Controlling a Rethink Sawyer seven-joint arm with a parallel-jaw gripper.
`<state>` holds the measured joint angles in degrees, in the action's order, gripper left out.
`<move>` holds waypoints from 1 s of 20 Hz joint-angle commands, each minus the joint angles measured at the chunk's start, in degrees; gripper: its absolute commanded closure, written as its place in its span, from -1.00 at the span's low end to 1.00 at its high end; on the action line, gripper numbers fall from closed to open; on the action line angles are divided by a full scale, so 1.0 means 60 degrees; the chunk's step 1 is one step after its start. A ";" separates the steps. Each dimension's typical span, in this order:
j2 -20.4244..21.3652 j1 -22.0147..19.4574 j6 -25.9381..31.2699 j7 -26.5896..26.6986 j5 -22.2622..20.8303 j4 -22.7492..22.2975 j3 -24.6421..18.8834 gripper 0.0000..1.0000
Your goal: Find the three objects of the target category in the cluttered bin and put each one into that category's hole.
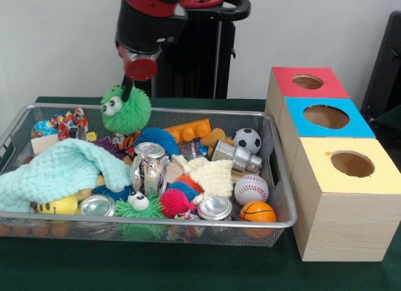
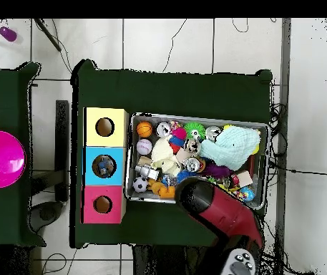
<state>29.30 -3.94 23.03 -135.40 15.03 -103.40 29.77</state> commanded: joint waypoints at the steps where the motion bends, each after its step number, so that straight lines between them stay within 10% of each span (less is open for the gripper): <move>1: 0.0096 -0.0911 -0.0417 0.1732 -0.1549 0.0971 -0.2084 1.00; 6: 0.0146 -0.0903 -0.0663 0.1052 -0.2209 0.0960 -0.2175 1.00; 7: 0.0204 -0.0985 -0.0790 0.0692 -0.2379 0.0895 -0.2301 -1.00; 20: 0.0198 -0.1065 -0.1023 0.0204 -0.3048 0.1005 -0.2499 -1.00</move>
<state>30.01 -9.20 20.23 -135.40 -0.42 -101.26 21.91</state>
